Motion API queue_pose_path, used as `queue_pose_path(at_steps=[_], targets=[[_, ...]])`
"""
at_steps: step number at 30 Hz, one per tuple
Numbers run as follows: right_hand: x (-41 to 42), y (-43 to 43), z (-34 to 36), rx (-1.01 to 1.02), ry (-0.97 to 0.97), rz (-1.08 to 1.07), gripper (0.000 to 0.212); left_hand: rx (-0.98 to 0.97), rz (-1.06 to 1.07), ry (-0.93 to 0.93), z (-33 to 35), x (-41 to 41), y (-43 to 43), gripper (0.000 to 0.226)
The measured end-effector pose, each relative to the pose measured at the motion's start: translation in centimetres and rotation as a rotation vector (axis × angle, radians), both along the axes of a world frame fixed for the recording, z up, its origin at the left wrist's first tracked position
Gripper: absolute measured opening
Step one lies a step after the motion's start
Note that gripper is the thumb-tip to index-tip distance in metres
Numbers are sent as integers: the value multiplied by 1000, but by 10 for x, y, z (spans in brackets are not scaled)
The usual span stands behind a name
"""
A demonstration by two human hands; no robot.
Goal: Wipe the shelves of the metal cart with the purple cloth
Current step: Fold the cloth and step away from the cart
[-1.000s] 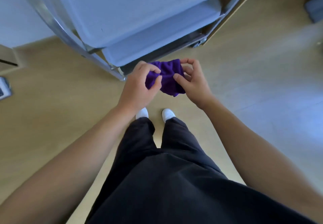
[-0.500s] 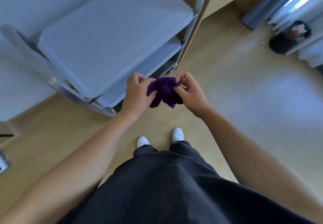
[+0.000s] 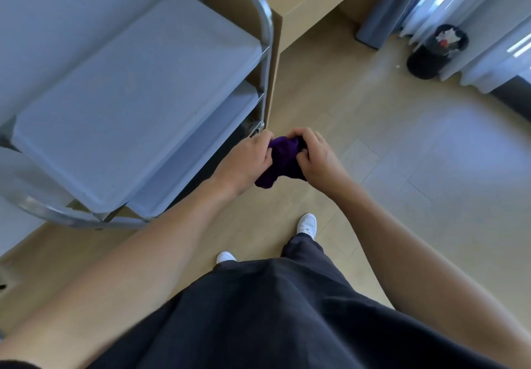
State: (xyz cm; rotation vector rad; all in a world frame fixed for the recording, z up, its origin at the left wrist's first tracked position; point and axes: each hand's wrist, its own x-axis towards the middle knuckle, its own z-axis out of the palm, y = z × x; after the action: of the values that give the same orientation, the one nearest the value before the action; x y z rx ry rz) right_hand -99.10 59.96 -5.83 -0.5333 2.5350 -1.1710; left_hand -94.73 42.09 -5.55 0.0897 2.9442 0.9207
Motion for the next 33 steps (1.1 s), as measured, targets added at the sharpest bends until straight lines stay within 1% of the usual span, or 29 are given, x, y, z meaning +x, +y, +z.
queue_pose_path(at_steps=[2, 5, 7, 9, 10, 12, 14, 18, 23, 27, 33], targets=[[-23, 21, -2, 16, -79, 43, 36, 23, -15, -23, -3, -21, 16, 15], [-59, 59, -7, 10, -80, 122, 39, 77, -56, -85, -5, -54, 40, 23], [-82, 82, -10, -13, -52, 110, 39, 94, -102, -160, -6, -77, 58, 36], [-104, 102, -9, -42, -5, 52, 33, 55, -108, -214, -7, -101, 78, 51], [-115, 112, -8, -55, 12, 17, 30, 33, -83, -215, -6, -112, 89, 51], [-135, 129, -5, -74, 48, -51, 26, 8, -43, -164, -2, -135, 107, 35], [-158, 144, -4, -80, 76, -103, 25, 44, -24, -100, 3, -159, 123, 23], [-208, 164, -1, -103, 69, -190, 27, 153, 25, 32, 9, -205, 143, 24], [-268, 168, 4, -61, -23, -151, 37, 163, 96, 120, 1, -265, 146, 24], [-329, 145, 5, -61, 26, -161, 35, 216, 171, 142, -6, -322, 131, 27], [-442, 80, 2, -7, 44, -143, 31, 232, 264, 177, -15, -430, 74, 24]])
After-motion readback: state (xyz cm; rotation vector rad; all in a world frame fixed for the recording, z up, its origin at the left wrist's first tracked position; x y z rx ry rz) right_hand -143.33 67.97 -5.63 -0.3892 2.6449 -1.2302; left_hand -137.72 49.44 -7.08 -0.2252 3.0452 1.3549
